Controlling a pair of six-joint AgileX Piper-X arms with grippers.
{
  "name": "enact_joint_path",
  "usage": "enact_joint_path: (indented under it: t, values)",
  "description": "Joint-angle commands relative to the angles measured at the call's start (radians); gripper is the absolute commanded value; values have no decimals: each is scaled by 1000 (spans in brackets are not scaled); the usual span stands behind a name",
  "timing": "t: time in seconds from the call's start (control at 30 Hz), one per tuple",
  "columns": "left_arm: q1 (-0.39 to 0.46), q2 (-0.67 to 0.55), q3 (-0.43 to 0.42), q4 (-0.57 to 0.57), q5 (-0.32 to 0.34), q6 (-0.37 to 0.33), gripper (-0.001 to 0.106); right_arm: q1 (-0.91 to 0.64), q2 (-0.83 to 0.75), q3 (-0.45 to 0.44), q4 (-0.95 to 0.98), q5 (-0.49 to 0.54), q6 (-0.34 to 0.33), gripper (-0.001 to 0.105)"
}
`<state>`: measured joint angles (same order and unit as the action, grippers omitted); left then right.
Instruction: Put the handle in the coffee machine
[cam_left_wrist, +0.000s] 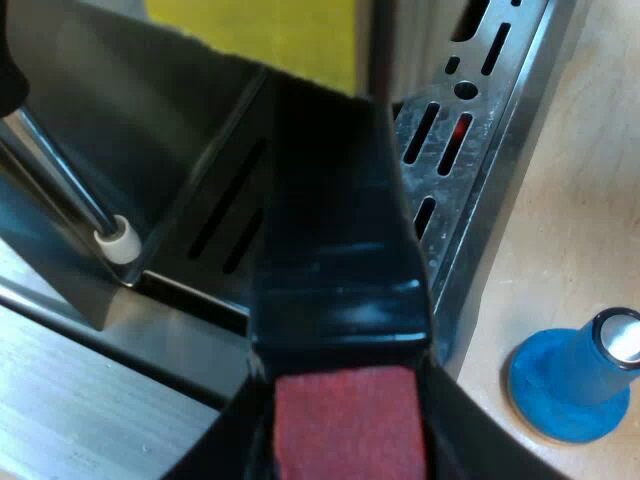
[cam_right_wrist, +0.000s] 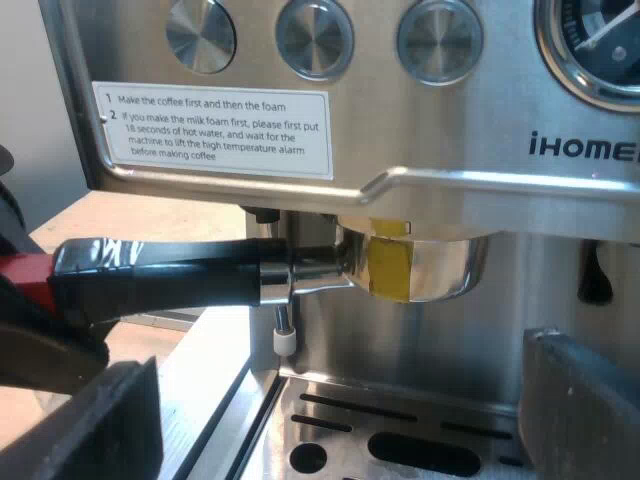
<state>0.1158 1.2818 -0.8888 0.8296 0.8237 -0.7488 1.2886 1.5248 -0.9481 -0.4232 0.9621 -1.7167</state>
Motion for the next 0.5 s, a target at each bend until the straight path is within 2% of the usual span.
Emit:
enact_joint_path:
  t: [0.03,0.27,0.5]
  values:
    - [1,-30,-16,-27,84,-11,0,3,-1,-2,-5,6,-14,74]
    - [1,-29,-16,-13,115,-19,0,3,-1,-2,-5,6,-14,74]
    - [1,-29,-16,16,125,18,0,3,-1,-2,-5,6,-12,74]
